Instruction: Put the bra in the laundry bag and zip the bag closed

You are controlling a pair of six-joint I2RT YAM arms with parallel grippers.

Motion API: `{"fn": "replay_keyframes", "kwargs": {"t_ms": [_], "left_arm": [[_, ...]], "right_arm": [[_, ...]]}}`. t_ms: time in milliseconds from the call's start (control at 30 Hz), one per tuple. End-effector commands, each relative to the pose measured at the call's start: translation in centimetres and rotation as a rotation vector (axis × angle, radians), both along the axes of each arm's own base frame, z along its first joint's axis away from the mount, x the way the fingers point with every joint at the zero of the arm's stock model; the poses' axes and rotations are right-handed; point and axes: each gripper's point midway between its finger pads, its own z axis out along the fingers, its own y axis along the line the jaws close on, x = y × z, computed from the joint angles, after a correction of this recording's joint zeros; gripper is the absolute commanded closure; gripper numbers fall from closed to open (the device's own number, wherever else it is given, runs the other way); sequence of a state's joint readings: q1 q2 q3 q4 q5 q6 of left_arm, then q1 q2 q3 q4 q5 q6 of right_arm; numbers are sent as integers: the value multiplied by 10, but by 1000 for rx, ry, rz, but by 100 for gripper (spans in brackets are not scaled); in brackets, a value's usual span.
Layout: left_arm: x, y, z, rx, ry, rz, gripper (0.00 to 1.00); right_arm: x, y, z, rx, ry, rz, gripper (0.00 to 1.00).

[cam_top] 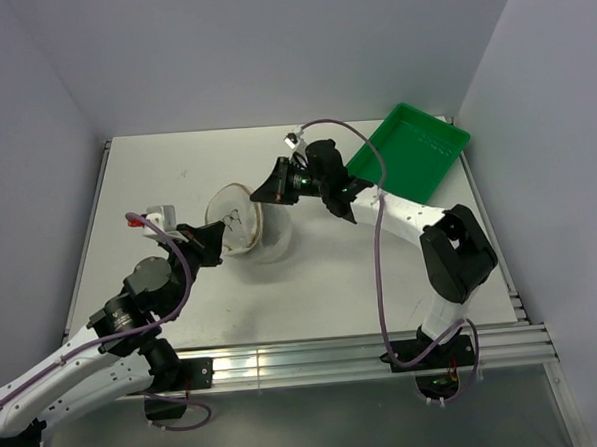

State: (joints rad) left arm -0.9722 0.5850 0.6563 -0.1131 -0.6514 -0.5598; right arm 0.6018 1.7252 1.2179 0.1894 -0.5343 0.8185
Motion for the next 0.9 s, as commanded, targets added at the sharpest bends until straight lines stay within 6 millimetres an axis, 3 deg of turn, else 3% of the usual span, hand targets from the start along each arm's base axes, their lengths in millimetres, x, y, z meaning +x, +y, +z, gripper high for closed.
{"fn": "replay_keyframes", "kwargs": {"t_ms": [0, 67, 100, 133, 167, 200, 267, 300, 400, 433, 533, 567, 700, 733, 867], "left_arm": [[-4, 0, 25, -28, -42, -20, 94], [-5, 2, 25, -33, -38, -18, 82], [-5, 3, 25, -33, -38, -17, 75], [-5, 4, 25, -37, -38, -12, 57], [-5, 6, 26, -34, -35, -8, 49], [-6, 7, 27, -32, -35, -5, 27], [-6, 11, 28, -15, -24, 8, 17], [-6, 12, 29, -14, -22, 11, 15], [-7, 17, 33, 4, -22, 20, 10], [-8, 18, 38, -1, -29, 18, 9], [-10, 16, 41, 24, -33, -1, 7], [-11, 14, 45, 24, -37, -19, 6], [-13, 17, 47, 71, -22, -19, 4], [-14, 18, 50, 70, -25, -24, 4], [-18, 16, 50, 92, -34, -55, 4]], "right_arm": [[-5, 17, 64, 157, -119, 54, 100], [7, 16, 42, 109, -100, 3, 98], [13, 14, 27, 77, -78, -16, 89], [17, 13, 15, 55, -63, -31, 78], [25, 12, -2, 26, -39, -46, 65], [28, 9, -10, 9, -18, -55, 41], [38, -5, -14, 1, -21, -97, 18], [40, -10, -11, -4, -32, -110, 2], [40, -29, 15, -35, -130, -161, 0], [34, -38, 32, -44, -195, -173, 0], [26, -59, 53, -45, -282, -238, 0], [12, -73, 59, -41, -318, -261, 0], [-6, -119, 73, -52, -414, -430, 0], [-19, -130, 79, -35, -436, -456, 0], [-42, -163, 103, 17, -515, -553, 0]]}}
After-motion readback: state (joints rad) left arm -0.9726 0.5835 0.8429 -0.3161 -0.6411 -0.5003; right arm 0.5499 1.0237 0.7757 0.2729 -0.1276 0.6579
